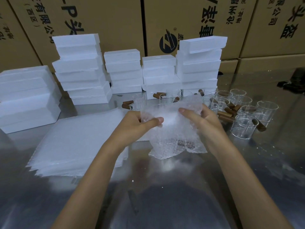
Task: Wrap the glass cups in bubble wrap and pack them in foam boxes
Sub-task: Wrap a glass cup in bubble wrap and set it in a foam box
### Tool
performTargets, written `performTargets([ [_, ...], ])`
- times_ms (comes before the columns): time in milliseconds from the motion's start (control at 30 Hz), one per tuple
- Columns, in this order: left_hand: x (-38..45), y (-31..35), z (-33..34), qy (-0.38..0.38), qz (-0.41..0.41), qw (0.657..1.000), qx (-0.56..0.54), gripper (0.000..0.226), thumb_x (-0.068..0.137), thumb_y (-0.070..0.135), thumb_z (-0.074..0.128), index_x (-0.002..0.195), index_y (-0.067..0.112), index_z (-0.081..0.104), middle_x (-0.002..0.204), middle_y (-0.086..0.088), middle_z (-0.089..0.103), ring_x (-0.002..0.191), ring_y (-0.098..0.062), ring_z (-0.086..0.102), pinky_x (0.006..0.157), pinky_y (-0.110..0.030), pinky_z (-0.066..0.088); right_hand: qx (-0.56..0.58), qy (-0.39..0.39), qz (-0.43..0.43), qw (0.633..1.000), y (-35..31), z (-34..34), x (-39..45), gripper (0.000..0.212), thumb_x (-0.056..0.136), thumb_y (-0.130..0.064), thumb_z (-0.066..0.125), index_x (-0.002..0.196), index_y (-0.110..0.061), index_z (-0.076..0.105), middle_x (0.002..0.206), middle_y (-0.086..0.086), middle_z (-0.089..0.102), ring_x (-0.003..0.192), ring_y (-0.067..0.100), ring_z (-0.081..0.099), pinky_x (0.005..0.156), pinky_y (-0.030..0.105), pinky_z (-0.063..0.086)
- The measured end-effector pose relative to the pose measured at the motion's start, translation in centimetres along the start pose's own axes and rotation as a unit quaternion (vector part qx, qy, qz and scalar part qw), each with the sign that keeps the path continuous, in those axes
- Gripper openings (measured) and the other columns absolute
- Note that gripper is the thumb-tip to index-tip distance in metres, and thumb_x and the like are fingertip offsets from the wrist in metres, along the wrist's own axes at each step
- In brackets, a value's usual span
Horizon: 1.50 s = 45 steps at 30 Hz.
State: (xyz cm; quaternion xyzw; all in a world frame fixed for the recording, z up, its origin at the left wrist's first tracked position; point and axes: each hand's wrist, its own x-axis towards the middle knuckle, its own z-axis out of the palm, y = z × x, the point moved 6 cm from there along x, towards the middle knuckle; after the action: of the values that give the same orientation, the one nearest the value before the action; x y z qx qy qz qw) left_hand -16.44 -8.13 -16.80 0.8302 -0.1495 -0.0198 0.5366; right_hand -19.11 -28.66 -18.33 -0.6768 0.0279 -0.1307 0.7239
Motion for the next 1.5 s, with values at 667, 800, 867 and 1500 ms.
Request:
performTargets([
  [667, -1.1, 1.4, 2.0, -0.038, 0.07, 0.982, 0.173, 0.017, 0.082, 0.025, 0.065, 0.07, 0.028, 0.075, 0.071, 0.023, 0.068, 0.072, 0.008, 0.057, 0.061, -0.006, 0.037, -0.37, -0.13, -0.118, 0.912, 0.5, 3.7, -1.8, 0.037, 0.082, -0.039, 0.039, 0.058, -0.015, 0.051, 0.086, -0.006, 0.051, 0.094, 0.009, 0.049, 0.076, 0.029, 0.035],
  [800, -0.8, 0.6, 2.7, -0.04, 0.082, 0.959, 0.268, 0.016, 0.084, 0.033, 0.065, 0.076, 0.025, 0.077, 0.083, 0.009, 0.047, 0.087, -0.003, 0.035, 0.072, -0.015, 0.031, -0.238, -0.069, -0.209, 0.946, -1.0, 3.1, -1.5, 0.033, 0.081, -0.022, 0.045, 0.059, -0.008, 0.066, 0.075, -0.002, 0.068, 0.095, 0.014, 0.058, 0.083, 0.032, 0.044],
  [867, -0.7, 0.1, 3.3, -0.056, 0.072, 0.946, 0.313, 0.026, 0.088, 0.037, 0.059, 0.082, 0.02, 0.078, 0.085, 0.006, 0.041, 0.089, -0.008, 0.032, 0.08, -0.024, 0.036, -0.178, -0.058, -0.211, 0.959, -1.0, 2.3, -0.9, 0.037, 0.082, -0.02, 0.044, 0.057, -0.01, 0.069, 0.084, -0.003, 0.071, 0.102, 0.012, 0.06, 0.09, 0.028, 0.042],
  [1500, -1.0, -0.5, 5.0, -0.088, 0.082, 0.937, 0.328, 0.055, 0.084, 0.077, 0.041, 0.077, 0.031, 0.07, 0.111, 0.016, 0.036, 0.109, -0.005, 0.033, 0.089, -0.031, 0.038, -0.159, 0.049, -0.154, 0.974, 0.2, 0.0, 0.4, 0.044, 0.086, -0.033, 0.038, 0.061, -0.014, 0.069, 0.074, -0.008, 0.072, 0.092, 0.001, 0.064, 0.08, 0.016, 0.041],
])
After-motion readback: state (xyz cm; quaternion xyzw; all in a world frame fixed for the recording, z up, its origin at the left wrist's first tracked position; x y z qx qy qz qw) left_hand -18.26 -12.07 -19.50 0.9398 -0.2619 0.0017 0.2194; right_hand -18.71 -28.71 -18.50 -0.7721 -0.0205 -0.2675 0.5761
